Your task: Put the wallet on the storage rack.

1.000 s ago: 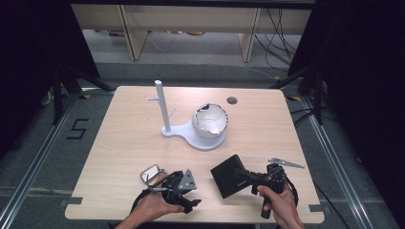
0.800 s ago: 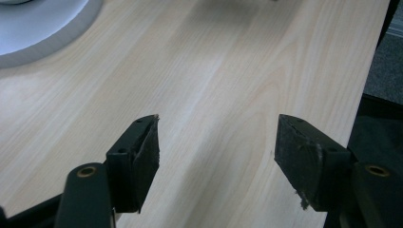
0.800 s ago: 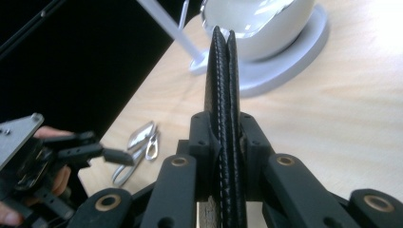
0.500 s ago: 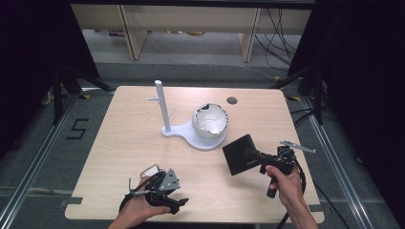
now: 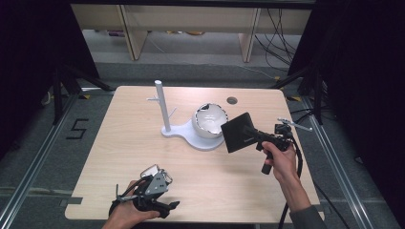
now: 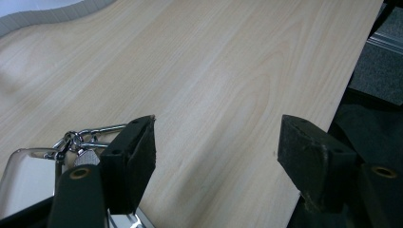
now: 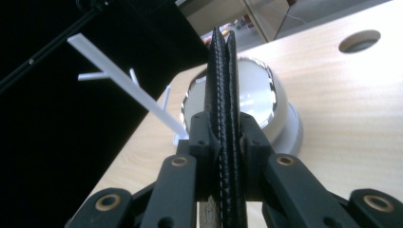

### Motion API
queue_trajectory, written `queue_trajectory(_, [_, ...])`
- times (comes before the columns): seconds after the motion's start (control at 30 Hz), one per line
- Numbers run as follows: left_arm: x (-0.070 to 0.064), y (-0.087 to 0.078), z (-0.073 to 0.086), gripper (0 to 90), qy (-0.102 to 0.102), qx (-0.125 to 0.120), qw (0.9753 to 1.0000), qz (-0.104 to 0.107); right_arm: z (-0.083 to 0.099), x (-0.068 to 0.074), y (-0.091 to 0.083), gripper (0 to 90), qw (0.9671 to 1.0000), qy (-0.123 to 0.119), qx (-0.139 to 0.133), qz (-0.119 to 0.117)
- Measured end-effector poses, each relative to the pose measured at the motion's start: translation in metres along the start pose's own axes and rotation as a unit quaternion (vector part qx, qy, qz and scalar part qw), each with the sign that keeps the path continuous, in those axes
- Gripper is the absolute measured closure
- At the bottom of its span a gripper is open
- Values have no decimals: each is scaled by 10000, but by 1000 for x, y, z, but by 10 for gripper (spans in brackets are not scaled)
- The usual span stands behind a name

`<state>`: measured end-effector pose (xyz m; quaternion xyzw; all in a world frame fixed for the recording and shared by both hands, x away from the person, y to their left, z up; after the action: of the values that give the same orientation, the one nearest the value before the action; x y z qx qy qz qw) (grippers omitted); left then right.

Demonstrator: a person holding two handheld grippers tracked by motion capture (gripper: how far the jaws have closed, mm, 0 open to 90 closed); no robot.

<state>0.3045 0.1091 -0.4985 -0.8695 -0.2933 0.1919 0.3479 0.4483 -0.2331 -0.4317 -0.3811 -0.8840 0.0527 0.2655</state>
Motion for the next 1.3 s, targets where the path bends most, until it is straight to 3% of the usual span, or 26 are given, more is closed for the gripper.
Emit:
queue_trajectory(0.13, [2,-1,5,279,-125,24,9999,-54,-14,-2,13,795,10000,-13,-39,64])
queue_trajectory(0.17, [2,-1,5,278,-125,24,9999,-54,-17,0,16,795,9999,93,-11,59])
queue_trajectory(0.2, [3,-2,5,278,12,41,10000,-66,-21,0,19,795,9999,134,-2,63])
queue_trajectory(0.27, [4,-4,6,278,-28,1,10000,-78,-27,-4,26,795,9999,-31,-55,130])
queue_trajectory(0.43, [5,-7,7,270,-127,-35,9999,-93,-36,-9,44,795,9996,41,-45,277])
queue_trajectory(0.6, [7,-9,6,267,-125,-83,9999,-85,-38,-12,60,795,9993,75,-36,359])
queue_trajectory(0.67, [8,-10,6,265,-198,-86,9997,-136,-39,-15,69,795,9992,140,-57,360])
queue_trajectory(0.7, [9,-11,6,265,-181,-75,9997,-144,-39,-13,72,795,9988,347,-20,349])
queue_trajectory(0.83, [10,-12,7,264,-229,-108,9996,-146,-36,-13,85,795,9985,396,104,363])
queue_trajectory(0.87, [10,-12,7,264,-229,-108,9996,-146,-36,-13,85,795,9985,396,104,363])
queue_trajectory(0.9, [12,-12,7,264,-263,-109,9995,-162,-34,-16,94,795,9991,184,89,382])
queue_trajectory(1.03, [15,-12,8,264,-257,-120,9994,-175,-31,-16,103,795,9988,127,188,433])
queue_trajectory(1.1, [17,-13,9,264,-387,-149,9990,-168,-28,-15,111,795,9986,92,257,457])
queue_trajectory(1.2, [17,-13,10,264,-386,-148,9990,-139,-25,-11,118,794,9978,320,416,411])
queue_trajectory(1.27, [17,-13,10,263,-352,-127,9992,-137,-23,-12,123,794,9978,287,422,434])
queue_trajectory(1.3, [16,-12,11,264,-429,-145,9989,-97,-19,-17,128,793,9979,71,449,457])
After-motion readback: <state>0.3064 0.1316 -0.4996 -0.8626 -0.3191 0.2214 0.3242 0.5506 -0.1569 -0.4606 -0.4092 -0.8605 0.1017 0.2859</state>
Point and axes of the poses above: each handheld gripper's, and its own axes: y roughly forward along the jaws, z roughly out of its underside, x roughly to its left, the point moved 4 cm from there along y, roughly forward along the jaws, and after that the axes turned 12 degrees about -y, right-handed, at the moved point
